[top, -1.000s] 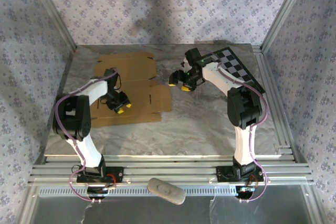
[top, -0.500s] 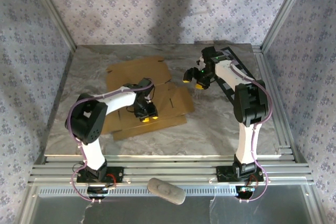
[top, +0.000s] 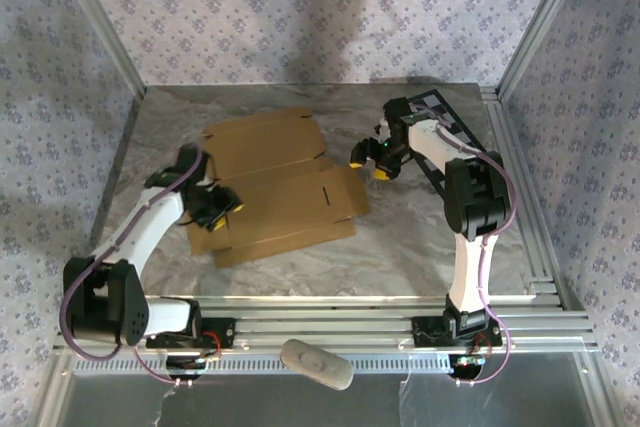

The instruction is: Fold the paper box

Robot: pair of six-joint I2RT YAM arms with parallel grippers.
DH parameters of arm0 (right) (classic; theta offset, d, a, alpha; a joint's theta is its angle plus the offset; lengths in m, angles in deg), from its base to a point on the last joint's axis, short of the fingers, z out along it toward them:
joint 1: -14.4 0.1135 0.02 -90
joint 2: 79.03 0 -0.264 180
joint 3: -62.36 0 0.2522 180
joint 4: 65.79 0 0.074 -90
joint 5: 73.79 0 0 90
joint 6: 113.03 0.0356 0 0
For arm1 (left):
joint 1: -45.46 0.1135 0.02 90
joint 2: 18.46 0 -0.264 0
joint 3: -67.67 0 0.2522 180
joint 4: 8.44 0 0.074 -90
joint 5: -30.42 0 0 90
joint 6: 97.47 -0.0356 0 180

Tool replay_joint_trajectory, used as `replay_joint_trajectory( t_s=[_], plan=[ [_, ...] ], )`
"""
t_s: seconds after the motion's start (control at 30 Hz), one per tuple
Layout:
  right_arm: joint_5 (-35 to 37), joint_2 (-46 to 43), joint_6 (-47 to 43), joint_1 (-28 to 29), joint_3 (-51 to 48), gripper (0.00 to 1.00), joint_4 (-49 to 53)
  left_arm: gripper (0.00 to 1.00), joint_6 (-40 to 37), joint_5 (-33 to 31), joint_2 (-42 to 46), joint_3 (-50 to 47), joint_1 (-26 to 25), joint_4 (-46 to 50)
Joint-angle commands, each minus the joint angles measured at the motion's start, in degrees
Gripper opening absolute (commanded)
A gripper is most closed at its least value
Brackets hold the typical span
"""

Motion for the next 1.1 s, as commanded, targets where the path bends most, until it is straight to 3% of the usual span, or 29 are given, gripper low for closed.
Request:
replay_joint_trajectory(
  t_s=[0.0, 0.13, 0.43, 0.6, 0.93, 1.07],
  plan=[
    [-1.3, 1.4, -0.3, 1.0, 0.3, 0.75, 1.8, 0.55, 0.4, 4.9, 3.7, -5.3, 6.9, 4.6],
    [-1.2, 0.2, 0.0, 1.8, 0.0, 0.75, 1.8, 0.58, 2.4, 7.1, 7.8, -10.5, 11.3, 3.5],
    [-2.0, -2.9, 1.2, 2.6, -1.5, 0.75, 1.6, 0.60, 14.8, 9.3, 12.0, -19.4, 13.3, -4.9],
    [-2.7, -5.3, 2.2, 2.7, -3.0, 0.75, 1.0, 0.60, 20.0, 7.5, 12.6, -22.9, 13.7, -14.6],
    [-3.8, -7.5, 3.0, 2.8, -5.0, 0.75, 0.7, 0.51, 22.3, 3.7, 12.0, -27.0, 14.1, -28.8],
    [-3.6, -8.0, 2.7, 2.7, -4.8, 0.75, 1.2, 0.47, 22.9, 4.4, 12.4, -27.8, 14.1, -29.4]
  ],
)
